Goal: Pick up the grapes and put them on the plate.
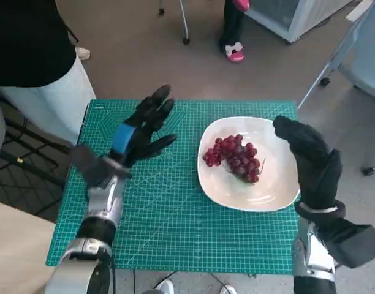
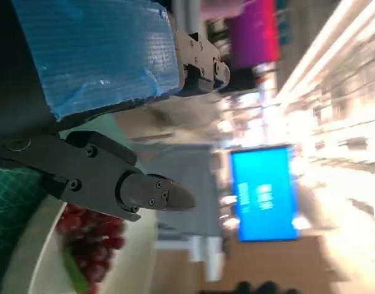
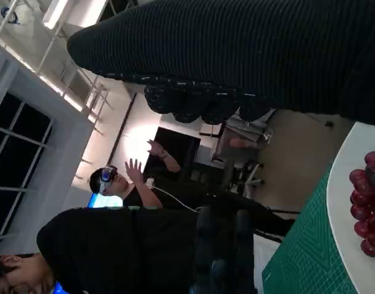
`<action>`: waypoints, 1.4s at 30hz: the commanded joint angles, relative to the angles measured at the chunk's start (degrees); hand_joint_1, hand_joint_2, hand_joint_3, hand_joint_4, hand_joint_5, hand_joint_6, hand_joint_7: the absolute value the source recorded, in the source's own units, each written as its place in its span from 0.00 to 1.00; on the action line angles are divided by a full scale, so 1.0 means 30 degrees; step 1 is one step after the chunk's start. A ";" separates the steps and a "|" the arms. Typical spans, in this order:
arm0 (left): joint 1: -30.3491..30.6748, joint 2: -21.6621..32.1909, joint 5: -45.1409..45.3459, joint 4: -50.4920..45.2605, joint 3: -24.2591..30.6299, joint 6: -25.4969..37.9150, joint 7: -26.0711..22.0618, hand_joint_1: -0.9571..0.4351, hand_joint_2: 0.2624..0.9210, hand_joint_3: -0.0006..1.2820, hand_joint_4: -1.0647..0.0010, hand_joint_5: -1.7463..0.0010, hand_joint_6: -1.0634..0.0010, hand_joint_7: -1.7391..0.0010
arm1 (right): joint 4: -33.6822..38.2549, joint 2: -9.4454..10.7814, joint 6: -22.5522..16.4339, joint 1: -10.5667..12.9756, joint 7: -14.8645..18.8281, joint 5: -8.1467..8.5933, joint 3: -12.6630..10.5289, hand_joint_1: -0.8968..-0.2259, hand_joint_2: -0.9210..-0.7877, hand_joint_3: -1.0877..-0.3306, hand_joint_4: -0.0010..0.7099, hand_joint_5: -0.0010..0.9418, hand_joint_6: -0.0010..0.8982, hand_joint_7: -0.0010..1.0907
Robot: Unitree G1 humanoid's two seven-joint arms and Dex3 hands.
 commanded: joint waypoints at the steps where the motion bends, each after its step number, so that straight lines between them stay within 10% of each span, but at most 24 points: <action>1: 0.1138 -0.0280 -0.0841 -0.1135 0.0384 0.0093 -0.0545 0.45 1.00 0.18 0.79 1.00 0.70 0.99 | 0.0512 0.0066 0.0253 -0.0160 0.0168 -0.0171 0.0187 0.38 0.00 0.29 0.55 0.00 0.15 0.24; 42: 0.3589 -0.0658 -0.1312 -0.3971 0.0463 0.0534 -0.0559 0.44 1.00 0.19 0.74 0.99 0.63 0.98 | 0.0746 0.0122 0.0547 -0.0797 0.0729 0.0249 0.0408 0.41 0.00 0.27 0.53 0.00 0.09 0.29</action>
